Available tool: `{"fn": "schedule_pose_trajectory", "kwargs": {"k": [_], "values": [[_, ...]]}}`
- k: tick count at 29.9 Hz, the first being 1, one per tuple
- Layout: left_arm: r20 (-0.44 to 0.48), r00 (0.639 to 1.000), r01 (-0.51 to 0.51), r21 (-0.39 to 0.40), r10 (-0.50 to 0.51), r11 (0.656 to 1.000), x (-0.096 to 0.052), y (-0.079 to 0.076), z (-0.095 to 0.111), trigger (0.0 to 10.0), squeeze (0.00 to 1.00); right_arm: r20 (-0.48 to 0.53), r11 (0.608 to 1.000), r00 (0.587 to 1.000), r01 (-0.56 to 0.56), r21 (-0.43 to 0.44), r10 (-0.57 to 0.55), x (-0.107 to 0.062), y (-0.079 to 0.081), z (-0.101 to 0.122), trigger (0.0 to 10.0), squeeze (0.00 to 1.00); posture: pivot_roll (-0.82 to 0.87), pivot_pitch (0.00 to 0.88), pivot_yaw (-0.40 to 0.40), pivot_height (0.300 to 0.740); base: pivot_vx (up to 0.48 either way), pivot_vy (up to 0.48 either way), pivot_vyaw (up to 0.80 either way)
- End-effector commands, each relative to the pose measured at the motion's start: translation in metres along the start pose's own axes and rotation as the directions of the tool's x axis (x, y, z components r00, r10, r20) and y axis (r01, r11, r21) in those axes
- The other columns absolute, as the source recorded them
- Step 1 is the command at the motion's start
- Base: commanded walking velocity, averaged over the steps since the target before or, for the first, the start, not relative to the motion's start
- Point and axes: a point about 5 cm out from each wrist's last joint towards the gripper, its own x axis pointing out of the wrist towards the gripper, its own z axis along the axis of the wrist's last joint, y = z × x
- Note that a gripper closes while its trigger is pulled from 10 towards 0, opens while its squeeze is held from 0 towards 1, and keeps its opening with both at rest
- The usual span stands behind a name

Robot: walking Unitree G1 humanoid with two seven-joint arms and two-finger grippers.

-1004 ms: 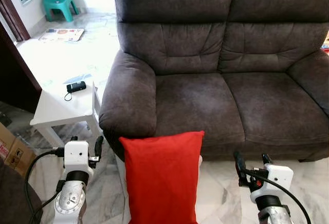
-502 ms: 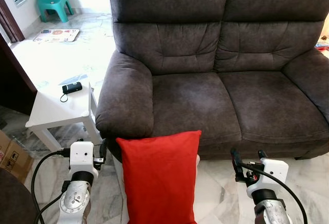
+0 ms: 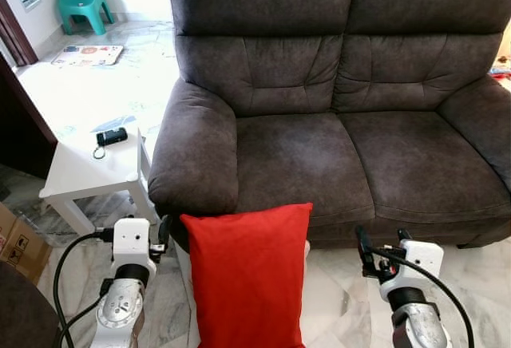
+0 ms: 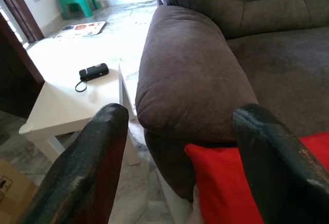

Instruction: Move the pillow to the sofa from floor

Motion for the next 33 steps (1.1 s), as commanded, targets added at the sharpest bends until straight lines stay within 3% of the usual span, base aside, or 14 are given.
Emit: {"fn": "schedule_pose_trajectory", "kwargs": {"k": [1,11,21,33], "values": [[0.007,1.000,0.007,0.006,-0.007,1.000,0.0018,-0.0007,0.0041,10.0,0.00,0.000,1.000,1.000,-0.008,-0.014,0.008,0.0018,0.0008,0.0017,10.0,0.00,-0.03,0.000,-0.041,0.740,0.000,-0.315,0.58],[0.007,1.000,0.009,0.004,-0.009,1.000,0.0017,-0.0014,0.0040,10.0,0.00,-0.001,1.000,1.000,0.004,0.013,-0.004,0.0034,0.0008,0.0021,10.0,0.00,-0.03,0.000,-0.042,0.740,0.000,-0.318,0.11],[0.010,1.000,0.004,-0.002,-0.004,1.000,0.0020,-0.0019,0.0042,10.0,0.00,-0.001,1.000,1.000,-0.010,-0.021,0.010,0.0052,0.0010,0.0035,10.0,0.00,-0.03,0.000,-0.044,0.740,0.000,-0.277,0.00],[0.011,1.000,-0.006,-0.016,0.006,1.000,0.0041,-0.0011,0.0043,10.0,0.00,0.001,0.999,0.999,-0.038,-0.033,0.038,0.0064,0.0045,0.0042,10.0,0.00,-0.03,0.000,-0.045,0.740,0.000,0.000,0.80]]}}
